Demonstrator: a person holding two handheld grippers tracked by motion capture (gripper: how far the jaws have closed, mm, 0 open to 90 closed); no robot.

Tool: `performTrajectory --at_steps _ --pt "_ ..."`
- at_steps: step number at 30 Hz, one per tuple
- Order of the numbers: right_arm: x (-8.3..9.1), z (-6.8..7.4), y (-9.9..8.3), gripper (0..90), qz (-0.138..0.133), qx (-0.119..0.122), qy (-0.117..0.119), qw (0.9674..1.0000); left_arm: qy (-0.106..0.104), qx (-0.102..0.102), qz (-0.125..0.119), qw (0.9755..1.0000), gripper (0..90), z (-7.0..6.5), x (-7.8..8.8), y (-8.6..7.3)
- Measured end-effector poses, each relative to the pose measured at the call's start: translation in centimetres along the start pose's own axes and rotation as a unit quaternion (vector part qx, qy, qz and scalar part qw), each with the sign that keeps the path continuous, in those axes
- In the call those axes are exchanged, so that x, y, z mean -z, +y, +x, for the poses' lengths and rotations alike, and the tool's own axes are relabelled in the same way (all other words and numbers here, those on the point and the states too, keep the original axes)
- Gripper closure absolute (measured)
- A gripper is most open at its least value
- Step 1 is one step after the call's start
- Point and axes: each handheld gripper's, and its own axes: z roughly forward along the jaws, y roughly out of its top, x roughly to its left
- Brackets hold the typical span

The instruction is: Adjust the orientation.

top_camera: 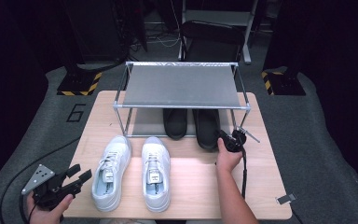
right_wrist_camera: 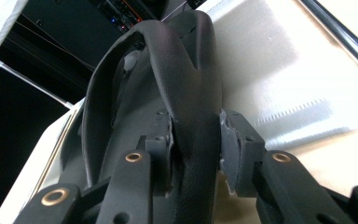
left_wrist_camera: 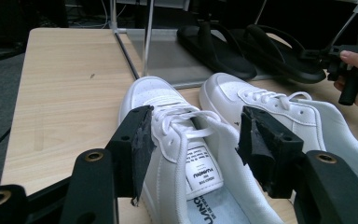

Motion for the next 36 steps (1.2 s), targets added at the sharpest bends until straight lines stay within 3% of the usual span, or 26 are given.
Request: performTrajectory --at_steps 1,8,13,17,29,36 --pt "-0.4 0.1 0.1 66.0 -0.007 0.0 0.008 0.9999 0.0 0.0 0.0 1.0 44.2 0.0 0.0 0.0" --pt "-2.2 0.3 0.7 66.0 -0.009 0.017 -0.015 0.9997 0.001 -0.002 0.004 1.0 44.3 0.0 -0.4 0.0" --pt "-3.3 0.1 1.0 65.9 -0.006 0.015 -0.022 0.9996 -0.001 -0.004 0.013 0.9999 44.3 -0.1 -0.7 0.0" --pt "-4.0 0.2 1.1 65.9 -0.011 0.019 -0.011 0.9997 0.0 0.0 0.014 0.9999 44.3 0.0 -0.6 0.0" --pt "-5.1 -0.3 1.0 65.9 -0.018 -0.004 -0.014 0.9997 0.002 0.0 0.02 0.9998 44.3 -0.1 -0.2 -0.1" --pt "-5.5 -0.5 0.9 65.8 -0.029 -0.004 -0.019 0.9994 0.005 -0.001 0.02 0.9998 44.5 -0.1 0.0 -0.2"
